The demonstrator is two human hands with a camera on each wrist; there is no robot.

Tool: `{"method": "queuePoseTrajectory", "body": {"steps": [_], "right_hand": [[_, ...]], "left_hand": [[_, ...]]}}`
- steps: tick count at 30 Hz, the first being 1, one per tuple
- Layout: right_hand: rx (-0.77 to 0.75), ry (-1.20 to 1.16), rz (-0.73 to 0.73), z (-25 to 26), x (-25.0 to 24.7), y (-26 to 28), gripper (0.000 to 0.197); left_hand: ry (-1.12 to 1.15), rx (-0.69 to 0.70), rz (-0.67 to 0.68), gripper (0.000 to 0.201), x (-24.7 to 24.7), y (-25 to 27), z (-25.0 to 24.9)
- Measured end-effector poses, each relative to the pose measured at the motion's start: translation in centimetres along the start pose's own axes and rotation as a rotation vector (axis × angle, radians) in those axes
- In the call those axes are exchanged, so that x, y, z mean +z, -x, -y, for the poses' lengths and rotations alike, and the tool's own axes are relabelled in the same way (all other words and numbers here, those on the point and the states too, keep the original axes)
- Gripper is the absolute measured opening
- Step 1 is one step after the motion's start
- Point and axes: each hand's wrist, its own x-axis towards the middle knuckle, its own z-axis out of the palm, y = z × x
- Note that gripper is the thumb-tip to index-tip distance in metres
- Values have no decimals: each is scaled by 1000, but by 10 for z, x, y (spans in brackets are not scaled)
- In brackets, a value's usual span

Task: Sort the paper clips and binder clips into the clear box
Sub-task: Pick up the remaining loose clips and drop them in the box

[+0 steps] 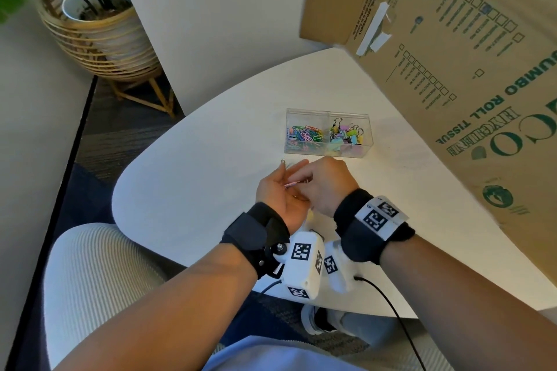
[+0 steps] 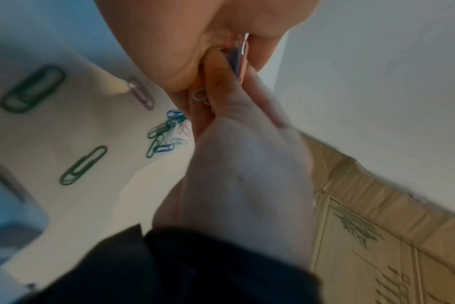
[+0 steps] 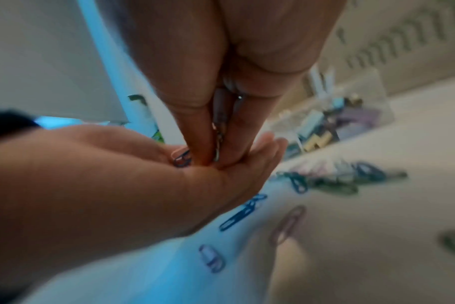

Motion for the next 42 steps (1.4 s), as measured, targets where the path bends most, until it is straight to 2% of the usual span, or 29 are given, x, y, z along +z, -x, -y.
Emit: {"method": "queuePoseTrajectory", "body": {"steps": [4,7,9,11,12,14,17,18,22,25,27,29,30,32,34,37,40,42], "right_hand": [[181,-659,-16,5,-14,-3,16],[183,-798,-138,16,-36,-18,19],[141,-692,-273,20,-50,-37,15],[113,-448,-381,21,-59,-57,12],[100,-334,-391,21,-62,-65,11],[73,-134,-312,22,-62,-78,11],[88,152,-98,21,-57,-86,30],[92,190,-68,20,-56,-85,33],[25,155,-169,22,-61,-68,27],[-82,108,-222,23,-64,-35,21],[-101,152,-107,16,-62,-7,16],[-33,259,66,0,-55,18,11],[19,298,137,-9,-50,28,11],[94,366,238,-23,-37,42,23],[121,431,297,-30,-23,48,30],[104,486,345,-37,-7,44,23],[67,461,242,-43,-3,29,5],[46,428,151,-45,-6,21,16]], "left_hand": [[-38,49,-7,40,-2,1,-9],[-80,93,14,37,-2,0,-20],[-190,131,43,31,-1,2,-27],[-340,193,47,26,-1,3,-34],[-422,229,41,24,-1,5,-37],[-593,292,22,23,2,8,-43],[-845,336,-27,21,5,11,-51],[-931,350,-37,20,4,10,-53],[-1423,506,-26,19,-4,2,-58],[-1846,499,9,44,-8,4,-64],[-2047,444,67,74,-12,8,-65],[-2218,379,72,96,-14,9,-63],[-2268,352,66,100,-15,8,-59],[-2295,343,60,94,-16,4,-50],[-2255,388,58,77,-15,-1,-41],[-2213,458,88,47,-8,-7,-31],[-2201,508,94,33,-6,-11,-28],[-2193,512,90,35,-8,-10,-29]]}}
